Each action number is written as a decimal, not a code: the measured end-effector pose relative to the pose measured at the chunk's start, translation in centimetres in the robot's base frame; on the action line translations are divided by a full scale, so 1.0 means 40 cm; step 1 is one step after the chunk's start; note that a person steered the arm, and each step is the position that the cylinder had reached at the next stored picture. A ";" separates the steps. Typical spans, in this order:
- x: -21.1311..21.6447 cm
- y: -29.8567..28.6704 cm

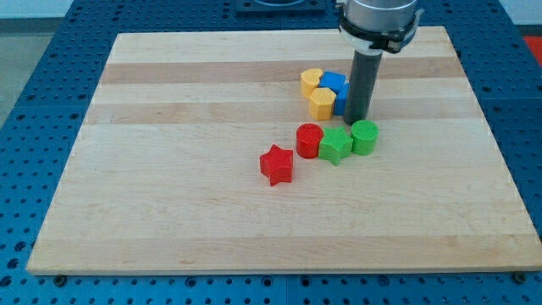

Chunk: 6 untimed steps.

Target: Push the line of blocks closer to the red star

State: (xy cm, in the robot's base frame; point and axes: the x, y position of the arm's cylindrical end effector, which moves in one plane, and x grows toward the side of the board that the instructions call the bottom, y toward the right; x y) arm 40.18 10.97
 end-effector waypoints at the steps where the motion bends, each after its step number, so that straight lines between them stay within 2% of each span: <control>1: -0.014 0.056; 2: 0.017 0.130; 3: 0.056 0.139; 6: 0.102 -0.034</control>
